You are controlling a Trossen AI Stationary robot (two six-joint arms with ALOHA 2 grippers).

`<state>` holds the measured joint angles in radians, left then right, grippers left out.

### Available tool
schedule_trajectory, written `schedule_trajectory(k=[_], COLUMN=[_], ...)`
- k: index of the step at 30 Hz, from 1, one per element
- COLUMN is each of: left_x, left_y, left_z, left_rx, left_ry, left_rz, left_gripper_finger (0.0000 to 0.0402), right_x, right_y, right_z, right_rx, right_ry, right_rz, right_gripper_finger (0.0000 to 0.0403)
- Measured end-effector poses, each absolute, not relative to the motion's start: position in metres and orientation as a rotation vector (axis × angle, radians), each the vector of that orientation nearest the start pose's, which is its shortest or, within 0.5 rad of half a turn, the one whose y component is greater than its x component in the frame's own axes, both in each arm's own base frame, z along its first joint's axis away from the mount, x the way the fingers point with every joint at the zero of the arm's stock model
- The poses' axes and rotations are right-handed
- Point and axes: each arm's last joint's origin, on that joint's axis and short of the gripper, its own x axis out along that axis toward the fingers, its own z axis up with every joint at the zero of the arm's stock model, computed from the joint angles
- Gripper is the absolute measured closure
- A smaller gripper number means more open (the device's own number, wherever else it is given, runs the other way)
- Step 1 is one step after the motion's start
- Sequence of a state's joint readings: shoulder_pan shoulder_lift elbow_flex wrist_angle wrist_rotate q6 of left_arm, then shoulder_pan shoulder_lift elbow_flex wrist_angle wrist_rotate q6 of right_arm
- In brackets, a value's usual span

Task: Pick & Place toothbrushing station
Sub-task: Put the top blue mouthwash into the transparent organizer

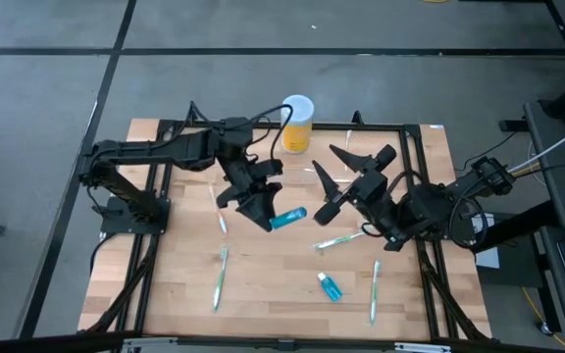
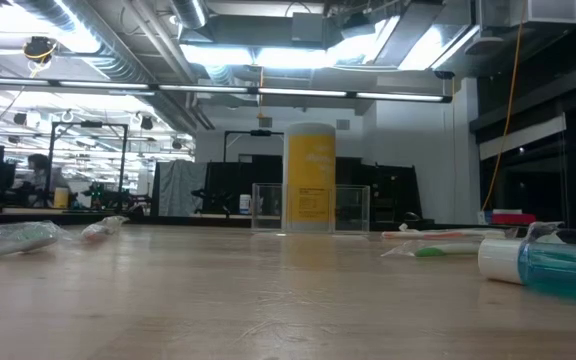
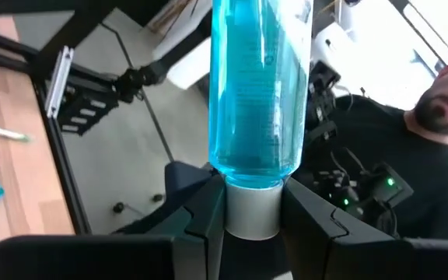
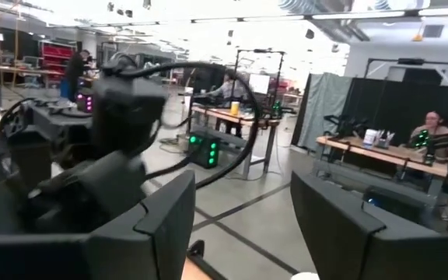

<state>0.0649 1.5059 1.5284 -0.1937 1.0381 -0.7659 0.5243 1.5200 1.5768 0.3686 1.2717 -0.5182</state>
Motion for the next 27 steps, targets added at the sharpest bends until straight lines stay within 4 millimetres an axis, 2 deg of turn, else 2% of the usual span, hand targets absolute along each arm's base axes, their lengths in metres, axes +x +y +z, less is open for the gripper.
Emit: schedule_trajectory(k=[7,11,18,27], left_x=[0.329,0.333,0.341,0.342], left_y=[-0.016,-0.023,-0.03,-0.023], left_z=[0.421,0.425,0.418,0.425], left_rx=[-0.787,-0.782,-0.811,-0.818], left_ry=[0.506,0.465,0.488,0.415], left_rz=[-0.886,-0.907,-0.895,-0.873], left_gripper_finger=[0.031,0.031,0.031,0.031], right_x=[0.293,0.303,0.314,0.314], right_y=[0.124,0.12,0.118,0.117], right_z=[0.475,0.471,0.464,0.465], right_rx=[-0.148,-0.138,-0.13,-0.077], right_ry=[-0.099,-0.126,-0.139,-0.169], right_rz=[-0.784,-0.753,-0.732,-0.713], right_gripper_finger=[0.019,0.019,0.019,0.019])
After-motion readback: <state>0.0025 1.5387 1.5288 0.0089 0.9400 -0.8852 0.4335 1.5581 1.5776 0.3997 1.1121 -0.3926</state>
